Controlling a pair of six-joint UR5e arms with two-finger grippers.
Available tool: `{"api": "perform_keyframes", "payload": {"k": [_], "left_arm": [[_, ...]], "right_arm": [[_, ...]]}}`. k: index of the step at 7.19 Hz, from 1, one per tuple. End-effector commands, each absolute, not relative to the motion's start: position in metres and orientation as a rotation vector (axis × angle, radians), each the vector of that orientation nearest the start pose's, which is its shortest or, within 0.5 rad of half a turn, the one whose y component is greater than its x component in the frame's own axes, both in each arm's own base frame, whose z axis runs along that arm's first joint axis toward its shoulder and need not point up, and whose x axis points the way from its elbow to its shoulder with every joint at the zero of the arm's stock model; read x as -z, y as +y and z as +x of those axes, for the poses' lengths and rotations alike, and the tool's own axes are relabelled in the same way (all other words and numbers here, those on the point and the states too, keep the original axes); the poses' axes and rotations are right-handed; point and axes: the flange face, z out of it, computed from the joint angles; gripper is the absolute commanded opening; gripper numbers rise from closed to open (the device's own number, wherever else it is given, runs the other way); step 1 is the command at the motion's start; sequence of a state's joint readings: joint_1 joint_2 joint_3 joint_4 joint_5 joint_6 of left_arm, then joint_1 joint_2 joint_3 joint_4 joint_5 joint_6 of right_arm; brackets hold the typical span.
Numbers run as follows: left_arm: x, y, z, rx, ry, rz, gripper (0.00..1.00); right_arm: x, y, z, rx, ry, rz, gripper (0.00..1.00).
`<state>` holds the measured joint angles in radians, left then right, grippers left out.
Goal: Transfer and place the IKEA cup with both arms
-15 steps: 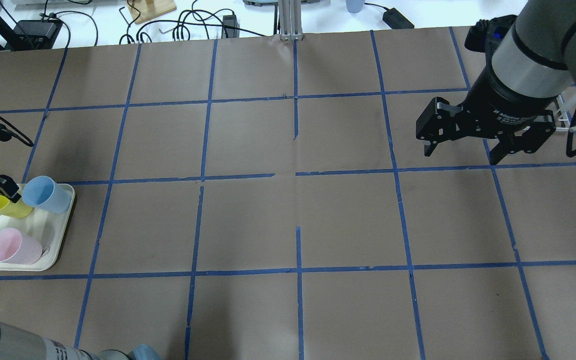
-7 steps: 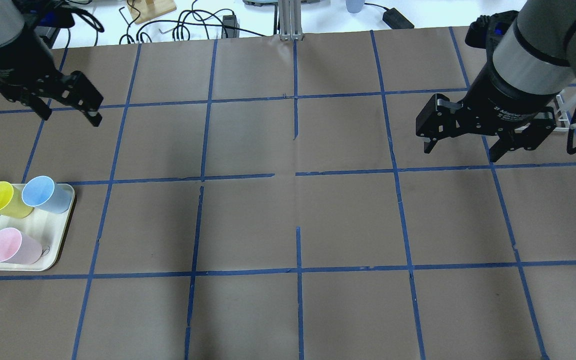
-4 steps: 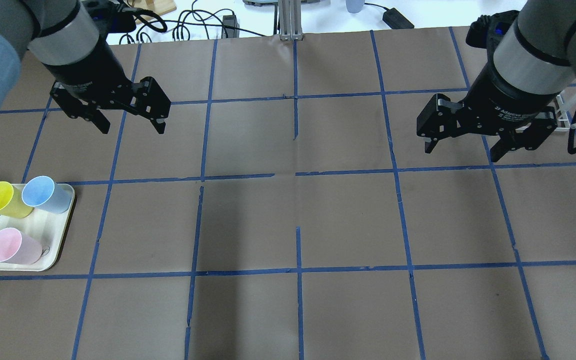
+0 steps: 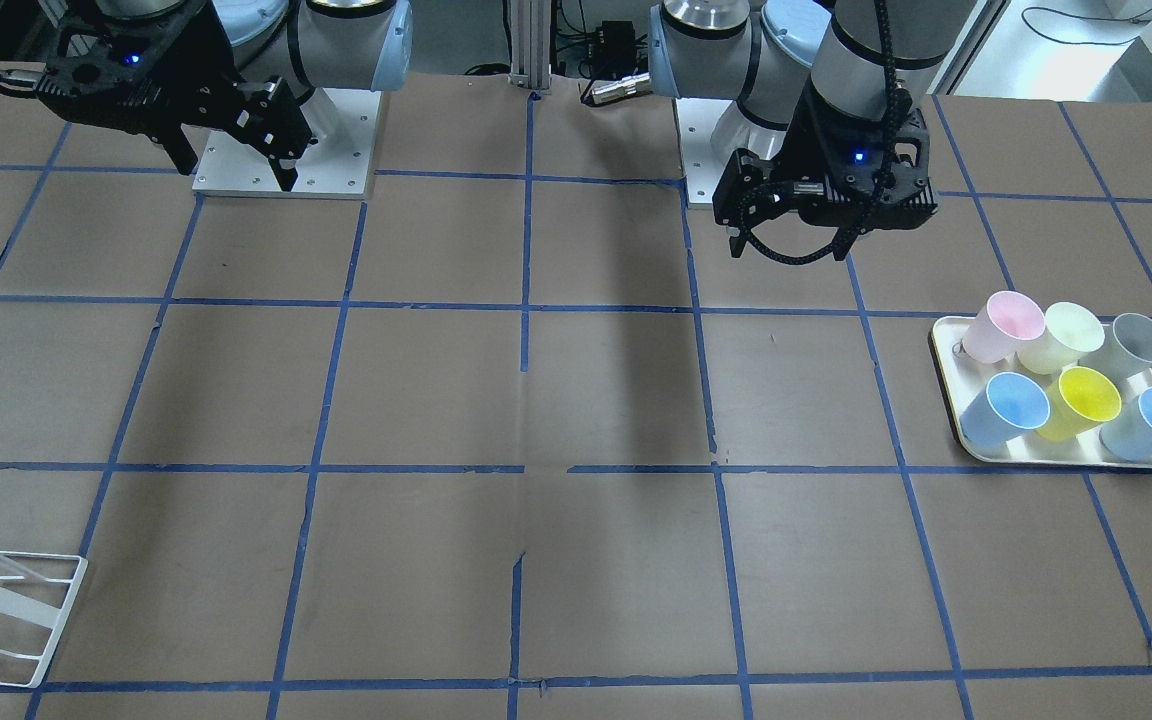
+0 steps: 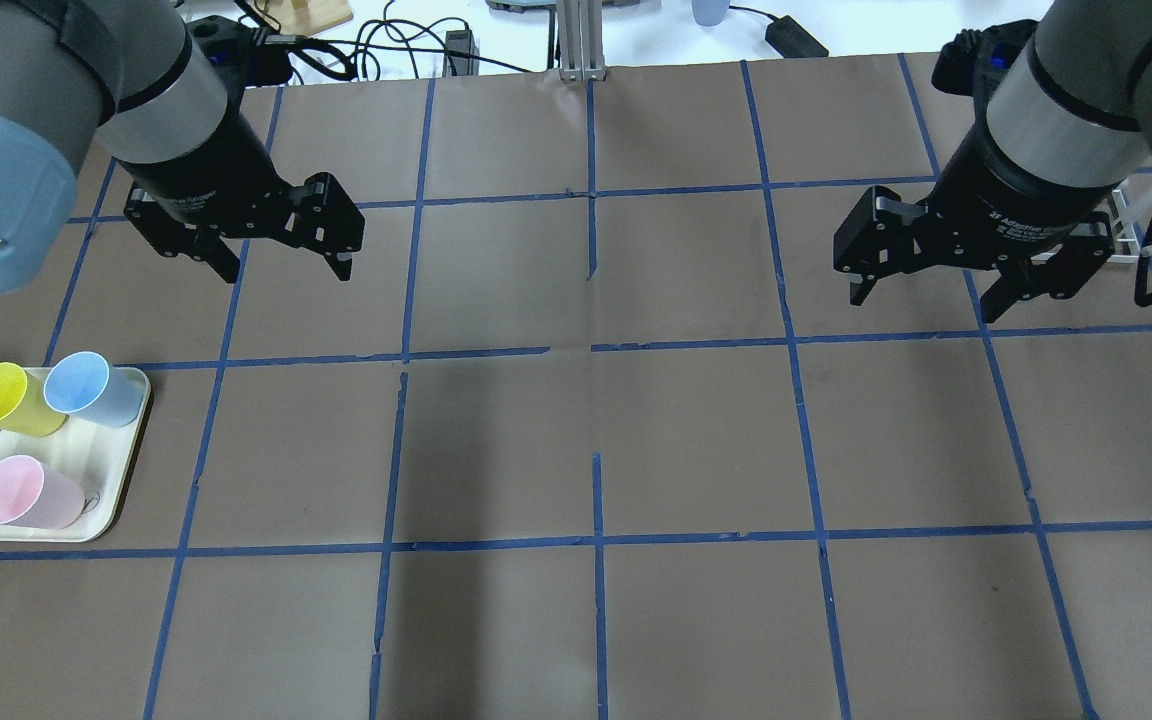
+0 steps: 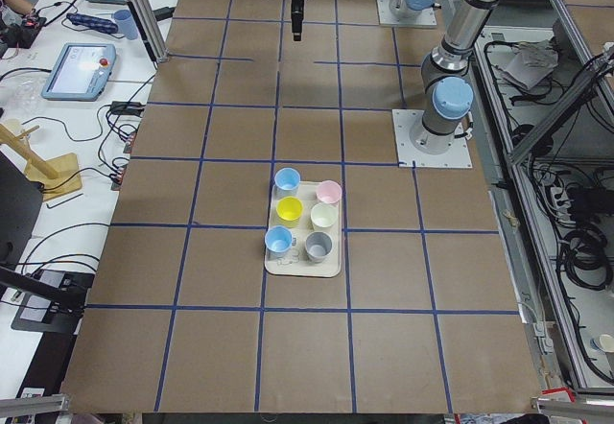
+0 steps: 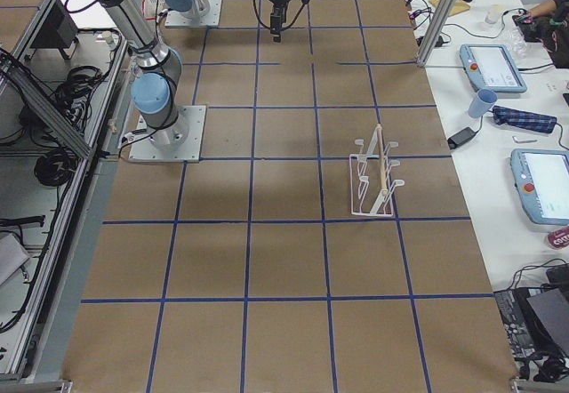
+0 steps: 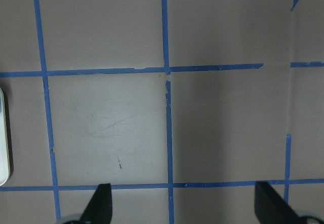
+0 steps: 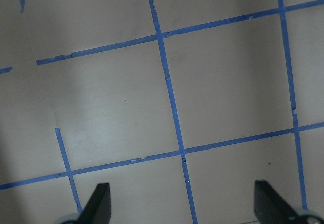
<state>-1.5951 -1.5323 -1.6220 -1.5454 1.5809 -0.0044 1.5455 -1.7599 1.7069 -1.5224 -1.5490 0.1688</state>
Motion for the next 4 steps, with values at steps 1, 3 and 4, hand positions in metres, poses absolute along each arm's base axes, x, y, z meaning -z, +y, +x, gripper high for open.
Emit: {"api": "perform_keyframes", "payload": {"k": [1,3,4], "left_arm": [[-0.4852,-0.4740,-0.1444,0.029,3.135,0.029,1.00],[-0.4852,-0.4740,-0.1444,0.029,3.135,0.031,1.00],[-0.4852,-0.4740,-0.1445,0.029,3.137,0.031,1.00]], "right_arm": [[-0.5024,-0.4141,0.1256,0.007,3.102,0.301,1.00],[-0.5011,-0.4168,0.1260,0.006,3.098,0.300,1.00],[-0.5025,-0.4166,0.1255,0.011,3.096,0.302,1.00]]}}
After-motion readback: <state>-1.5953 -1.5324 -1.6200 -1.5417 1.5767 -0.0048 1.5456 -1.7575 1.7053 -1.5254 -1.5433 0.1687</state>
